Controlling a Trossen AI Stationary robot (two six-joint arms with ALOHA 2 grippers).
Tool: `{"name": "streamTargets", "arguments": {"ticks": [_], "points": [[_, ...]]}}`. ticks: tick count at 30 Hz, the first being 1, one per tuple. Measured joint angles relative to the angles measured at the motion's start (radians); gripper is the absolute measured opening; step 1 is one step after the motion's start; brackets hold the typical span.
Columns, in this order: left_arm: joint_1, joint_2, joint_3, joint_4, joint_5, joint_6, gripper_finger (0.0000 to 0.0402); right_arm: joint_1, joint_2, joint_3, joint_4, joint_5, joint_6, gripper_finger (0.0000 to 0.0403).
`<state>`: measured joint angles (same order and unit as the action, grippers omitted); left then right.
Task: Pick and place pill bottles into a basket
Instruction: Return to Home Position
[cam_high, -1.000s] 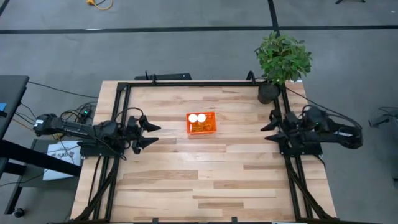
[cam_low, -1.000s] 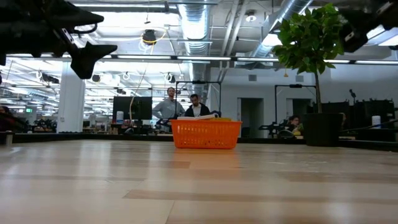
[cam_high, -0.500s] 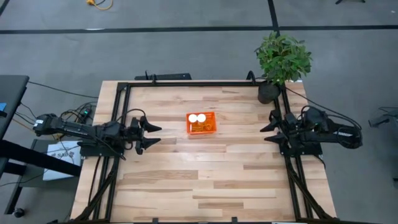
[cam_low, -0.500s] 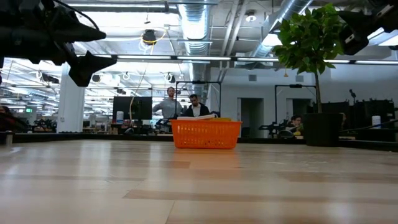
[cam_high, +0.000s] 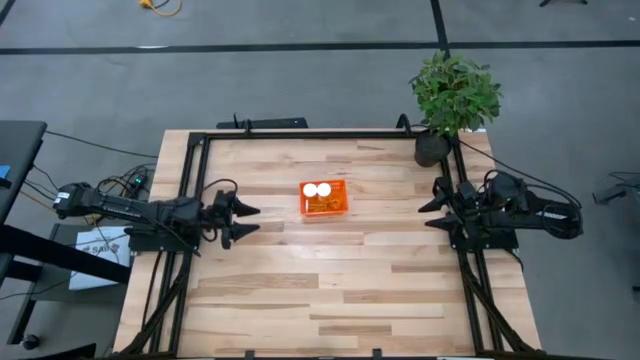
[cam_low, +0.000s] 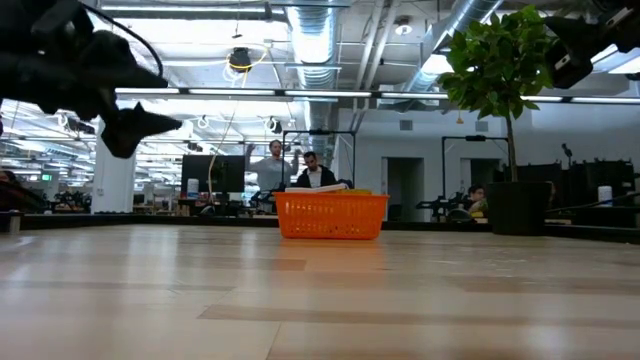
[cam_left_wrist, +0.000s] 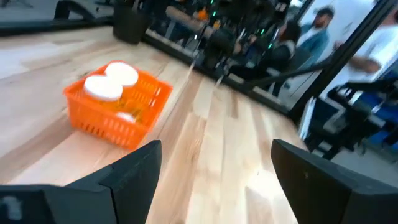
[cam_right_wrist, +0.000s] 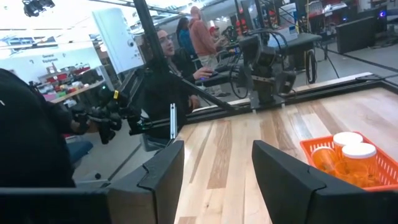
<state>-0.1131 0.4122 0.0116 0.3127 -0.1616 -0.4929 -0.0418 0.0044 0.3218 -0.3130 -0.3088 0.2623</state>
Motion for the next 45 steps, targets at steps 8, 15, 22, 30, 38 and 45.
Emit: {"name": "streamTargets", "arguments": {"ticks": [8, 15, 22, 30, 38, 45], "points": [[0.0, 0.0, 0.0, -0.19, 0.0, 0.005, 0.0293, 0.0, 0.0, 0.0, 0.0, 0.0, 0.0, 0.0183], [0.0, 0.009, 0.0, -0.257, 0.016, 0.01, 0.0293, 0.0, 0.0, 0.0, 0.0, 0.0, 0.0, 0.0184], [0.0, 0.009, 0.0, -0.257, 0.017, 0.01, 0.0293, 0.0, 0.0, 0.0, 0.0, 0.0, 0.0, 0.0181], [0.0, 0.009, 0.0, -0.256, 0.017, 0.01, 0.0293, 0.0, 0.0, 0.0, 0.0, 0.0, 0.0, 0.0183], [0.0, 0.009, 0.0, -0.256, 0.016, 0.011, 0.0293, 0.0, 0.0, 0.0, 0.0, 0.0, 0.0, 0.018], [0.0, 0.009, 0.0, -0.256, 0.016, 0.01, 0.0293, 0.0, 0.0, 0.0, 0.0, 0.0, 0.0, 0.0183]]}}
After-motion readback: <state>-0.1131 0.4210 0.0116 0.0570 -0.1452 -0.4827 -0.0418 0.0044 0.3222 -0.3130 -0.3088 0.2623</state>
